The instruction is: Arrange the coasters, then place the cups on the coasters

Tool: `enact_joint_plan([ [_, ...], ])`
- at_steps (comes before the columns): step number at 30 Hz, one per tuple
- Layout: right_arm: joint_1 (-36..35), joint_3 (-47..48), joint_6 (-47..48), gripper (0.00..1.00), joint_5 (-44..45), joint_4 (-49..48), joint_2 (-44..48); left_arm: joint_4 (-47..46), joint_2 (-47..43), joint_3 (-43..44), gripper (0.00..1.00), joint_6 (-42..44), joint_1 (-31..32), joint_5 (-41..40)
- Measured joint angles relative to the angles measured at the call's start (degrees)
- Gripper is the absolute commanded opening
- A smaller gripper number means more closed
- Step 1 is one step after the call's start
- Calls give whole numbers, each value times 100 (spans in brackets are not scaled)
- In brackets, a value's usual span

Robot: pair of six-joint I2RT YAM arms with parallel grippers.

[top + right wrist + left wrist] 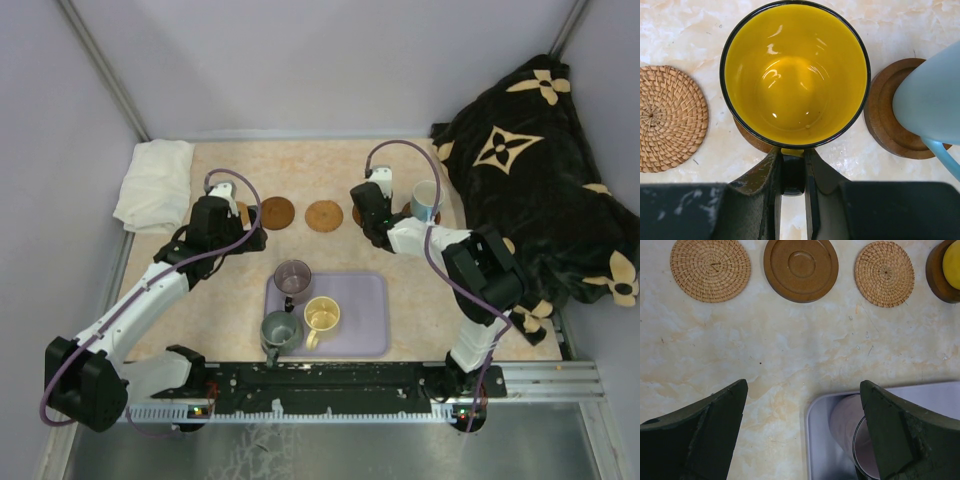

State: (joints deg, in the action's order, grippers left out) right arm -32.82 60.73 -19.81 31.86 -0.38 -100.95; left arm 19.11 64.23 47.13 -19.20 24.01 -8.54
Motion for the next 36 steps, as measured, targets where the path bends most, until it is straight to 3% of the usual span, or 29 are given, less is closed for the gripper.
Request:
enact_joint_plan([
  [24,-15,0,-39,1,-48,9,0,-2,0,0,99,-2,0,2],
  [29,-46,2,-37,21,-37,37,0,-2,0,0,99,-4,0,2],
  [34,-96,2,-68,60,-2,79,2,-4,0,0,99,-4,0,4],
  [36,-122,2,-70,67,9,98,2,-4,0,0,99,-4,0,4],
])
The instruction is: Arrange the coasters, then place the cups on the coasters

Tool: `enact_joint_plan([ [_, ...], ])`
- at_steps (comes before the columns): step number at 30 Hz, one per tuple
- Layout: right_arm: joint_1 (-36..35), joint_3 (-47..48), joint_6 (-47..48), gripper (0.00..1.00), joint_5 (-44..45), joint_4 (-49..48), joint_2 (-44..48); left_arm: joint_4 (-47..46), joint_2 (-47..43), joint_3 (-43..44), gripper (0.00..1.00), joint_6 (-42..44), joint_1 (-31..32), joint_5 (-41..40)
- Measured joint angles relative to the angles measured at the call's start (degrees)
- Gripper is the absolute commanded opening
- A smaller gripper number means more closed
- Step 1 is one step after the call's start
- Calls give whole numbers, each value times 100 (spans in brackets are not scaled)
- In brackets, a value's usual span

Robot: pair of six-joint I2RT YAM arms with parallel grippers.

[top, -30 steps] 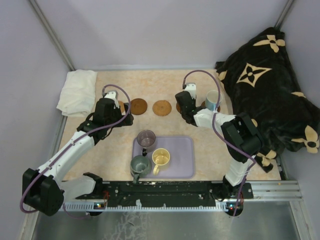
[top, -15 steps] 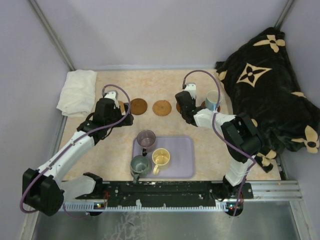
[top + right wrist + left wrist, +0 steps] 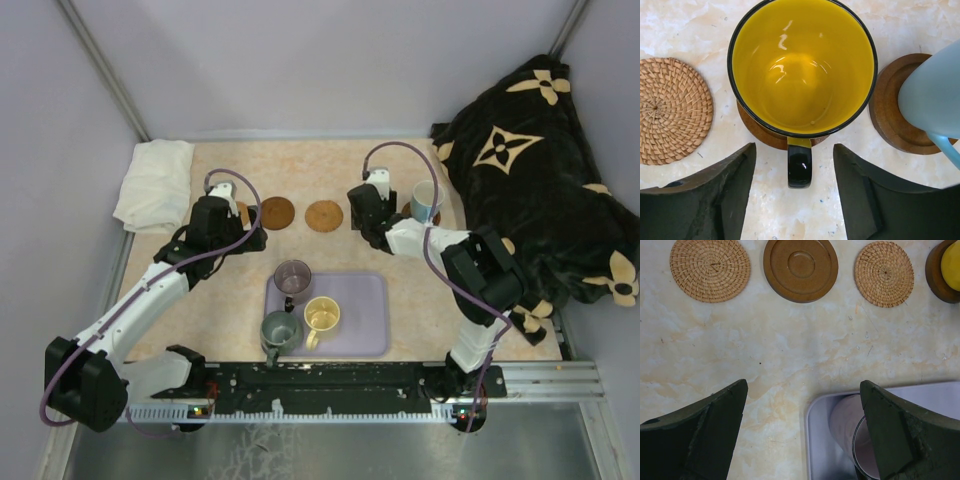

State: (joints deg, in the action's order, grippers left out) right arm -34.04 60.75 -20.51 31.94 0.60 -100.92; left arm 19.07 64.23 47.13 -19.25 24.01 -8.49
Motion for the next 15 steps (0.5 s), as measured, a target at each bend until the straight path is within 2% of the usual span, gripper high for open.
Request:
enact_joint_plan([
  [15,-149,7,35,70,212,136,122,0,0,0,99,2,0,2],
])
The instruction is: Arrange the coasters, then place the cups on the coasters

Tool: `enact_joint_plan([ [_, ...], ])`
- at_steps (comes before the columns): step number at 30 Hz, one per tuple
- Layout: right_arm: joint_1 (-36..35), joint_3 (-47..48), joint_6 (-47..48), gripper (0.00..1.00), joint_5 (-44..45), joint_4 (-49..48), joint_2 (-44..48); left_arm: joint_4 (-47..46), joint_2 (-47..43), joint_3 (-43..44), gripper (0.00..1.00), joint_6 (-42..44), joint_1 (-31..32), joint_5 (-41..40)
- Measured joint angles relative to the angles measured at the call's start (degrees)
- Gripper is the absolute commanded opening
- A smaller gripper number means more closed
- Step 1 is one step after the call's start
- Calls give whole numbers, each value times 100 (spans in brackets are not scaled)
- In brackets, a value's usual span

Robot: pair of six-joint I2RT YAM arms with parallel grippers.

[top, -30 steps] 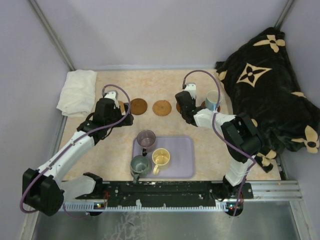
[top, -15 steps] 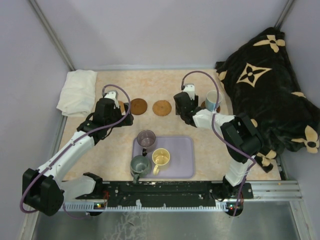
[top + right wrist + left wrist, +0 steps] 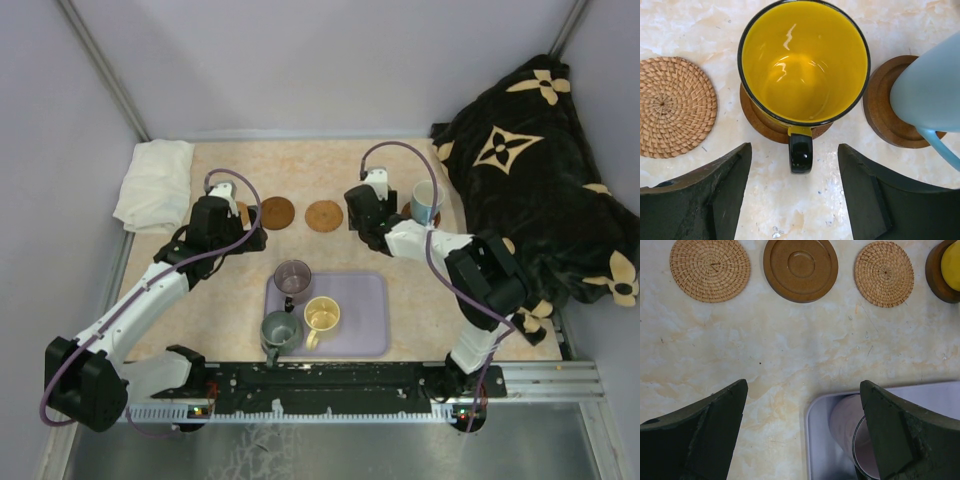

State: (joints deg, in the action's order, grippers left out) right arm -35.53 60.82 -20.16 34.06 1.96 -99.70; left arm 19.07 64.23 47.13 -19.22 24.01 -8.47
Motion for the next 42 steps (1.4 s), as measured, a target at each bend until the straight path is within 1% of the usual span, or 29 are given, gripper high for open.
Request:
enact_joint_plan([
  [4,-131,0,31,71,205,138,321,0,-2,0,99,0,0,0],
  [10,-407,0,33,72,688,282,1180,2,-50,0,99,-2,0,0],
  [16,-579,-61,-299,70,883,719,1978,2,-81,0,99,-4,0,17],
  [22,-946,-428,-597,69,1036,1182,2629,55,-160,0,99,-7,116,52],
  [28,-1211,-584,-1012,67,1115,1878,3018,155,-385,0,99,-2,601,-149],
  [34,-1805,-769,-1486,67,1261,2494,3421,457,-684,68,99,7,1134,-247],
  [42,-1832,-964,-1843,67,1287,2944,3473,1128,-914,380,100,-9,2170,-343],
])
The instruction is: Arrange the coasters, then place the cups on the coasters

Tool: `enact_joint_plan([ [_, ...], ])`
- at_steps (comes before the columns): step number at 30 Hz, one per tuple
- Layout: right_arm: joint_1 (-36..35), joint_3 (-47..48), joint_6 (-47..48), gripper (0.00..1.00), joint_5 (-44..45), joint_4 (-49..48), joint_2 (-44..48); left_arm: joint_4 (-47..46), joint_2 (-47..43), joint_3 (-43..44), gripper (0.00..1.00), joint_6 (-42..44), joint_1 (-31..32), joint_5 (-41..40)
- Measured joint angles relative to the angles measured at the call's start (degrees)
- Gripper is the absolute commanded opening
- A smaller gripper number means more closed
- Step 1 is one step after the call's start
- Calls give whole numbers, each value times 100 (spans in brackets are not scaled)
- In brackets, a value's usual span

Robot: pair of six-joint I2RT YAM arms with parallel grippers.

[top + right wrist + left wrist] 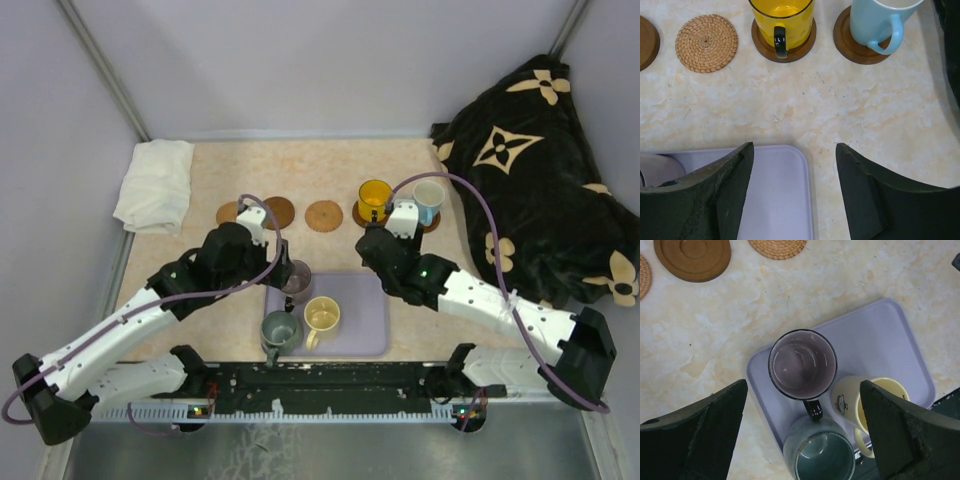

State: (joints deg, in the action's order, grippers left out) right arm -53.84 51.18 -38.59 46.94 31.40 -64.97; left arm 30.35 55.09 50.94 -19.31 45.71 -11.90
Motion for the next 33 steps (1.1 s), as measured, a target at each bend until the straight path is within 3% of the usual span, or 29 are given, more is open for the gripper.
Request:
enact_joint_plan([
  [17,0,-13,350,71,98,-431,297,-168,-271,4,99,68,155,-59],
  [21,0,-11,398,71,92,-525,260,35,-31,7,96,4,155,-101],
  [26,0,-9,404,70,13,-501,125,210,9,7,80,-76,155,83],
  [33,0,-9,380,70,17,-481,111,409,-66,7,75,-111,295,778],
])
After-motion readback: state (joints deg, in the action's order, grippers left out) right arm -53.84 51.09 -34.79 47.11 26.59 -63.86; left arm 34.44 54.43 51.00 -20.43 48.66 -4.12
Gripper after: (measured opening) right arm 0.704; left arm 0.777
